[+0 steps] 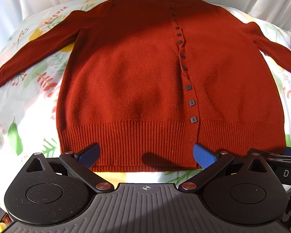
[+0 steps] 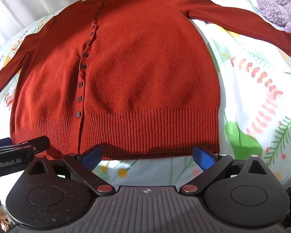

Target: Fold small clothes

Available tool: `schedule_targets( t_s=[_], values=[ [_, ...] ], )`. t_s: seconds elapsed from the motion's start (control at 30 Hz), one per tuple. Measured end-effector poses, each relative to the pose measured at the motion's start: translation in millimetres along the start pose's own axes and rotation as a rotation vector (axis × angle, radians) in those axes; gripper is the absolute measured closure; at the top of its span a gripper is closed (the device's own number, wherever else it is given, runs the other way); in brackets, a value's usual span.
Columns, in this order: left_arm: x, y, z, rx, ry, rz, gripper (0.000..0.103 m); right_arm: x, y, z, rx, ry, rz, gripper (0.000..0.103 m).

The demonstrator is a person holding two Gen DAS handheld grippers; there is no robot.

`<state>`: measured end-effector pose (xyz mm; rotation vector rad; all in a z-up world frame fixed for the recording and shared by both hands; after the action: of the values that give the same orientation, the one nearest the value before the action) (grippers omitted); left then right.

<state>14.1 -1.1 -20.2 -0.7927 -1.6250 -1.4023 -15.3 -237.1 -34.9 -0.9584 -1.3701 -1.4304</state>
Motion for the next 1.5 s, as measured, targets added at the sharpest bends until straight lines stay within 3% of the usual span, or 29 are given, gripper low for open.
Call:
schedule_targets(
  t_s=[0.33, 0.47, 0.57, 0.63, 0.7, 0.73, 0.83, 0.97, 1.03, 1.1, 1.23, 1.3, 1.37, 1.4, 1.43, 1.5],
  values=[
    [-4.9, 6.8, 1.3, 0.037, -0.058, 0.009, 0.0, -3.2, 3.2, -3.9, 0.002, 0.073, -0.015, 0.004],
    [-4.6, 12.1, 4.2, 0.078, -0.143, -0.009, 0.0, -5.4, 4.7, -14.7, -0.03, 0.156, -0.047, 0.004],
    [-4.2, 17.9, 10.0, 0.133, -0.211, -0.048, 0.0, 2.9, 5.0, -35.0, -0.05, 0.212, -0.2, 0.004],
    [-6.3, 23.2, 15.0, 0.179, -0.27, -0.071, 0.0, 19.3, 6.3, -59.2, -0.053, 0.211, -0.42, 0.004],
    [-11.6, 29.0, 19.6, 0.213, -0.324, -0.067, 0.0, 29.7, 9.7, -87.2, -0.06, 0.178, -0.579, 0.004],
    [-14.3, 31.9, 20.4, 0.22, -0.326, -0.061, 0.0, 30.8, 14.5, -105.5, -0.084, 0.153, -0.607, 0.004],
    [-22.7, 39.6, 18.9, 0.235, -0.319, -0.047, 0.0, 22.7, 33.7, -181.2, -0.299, 0.014, -0.547, 0.006],
    [-36.3, 51.1, 17.9, 0.294, -0.345, 0.01, 0.0, 7.3, 28.3, -301.4, -0.645, -0.048, -0.642, 0.021],
    [-42.8, 55.6, 19.1, 0.339, -0.322, 0.0, 0.0, -9.5, 26.9, -343.8, -0.76, -0.067, -0.628, 0.046],
    [-48.7, 61.3, 18.2, 0.362, -0.303, 0.004, 0.0, -31.5, 28.1, -371.3, -0.821, -0.065, -0.61, 0.052],
    [-53.6, 67.3, 17.1, 0.384, -0.32, -0.022, 0.0, -59.6, 32.2, -397.7, -0.889, -0.058, -0.6, 0.062],
    [-55.9, 70.5, 18.0, 0.399, -0.344, -0.017, 0.0, -56.6, 32.1, -402.4, -0.897, -0.056, -0.636, 0.064],
    [-57.4, 73.6, 17.7, 0.411, -0.368, -0.004, 0.0, -52.9, 36.3, -403.0, -0.867, -0.086, -0.642, 0.075],
    [-57.5, 76.4, 17.7, 0.415, -0.376, -0.004, 0.0, -52.5, 40.4, -402.9, -0.846, -0.105, -0.64, 0.092],
    [-56.9, 79.9, 17.4, 0.419, -0.382, -0.008, 0.001, -50.6, 44.6, -401.5, -0.824, -0.123, -0.64, 0.097],
    [-55.3, 89.6, 14.9, 0.418, -0.4, -0.033, 0.001, -38.8, 51.7, -390.1, -0.765, -0.141, -0.67, 0.098]
  ],
)
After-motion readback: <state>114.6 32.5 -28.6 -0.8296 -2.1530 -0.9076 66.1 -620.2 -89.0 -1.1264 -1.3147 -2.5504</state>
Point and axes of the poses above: each gripper's, at about its wrist camera, not at the fingertips, and x roughly against the way its jaws point, z to its left, y to its top, the point moved 1 cm from there along -x, roughly the way its jaws point, and after that the axes turned 11 degrees about x, right-handed, at the moved point
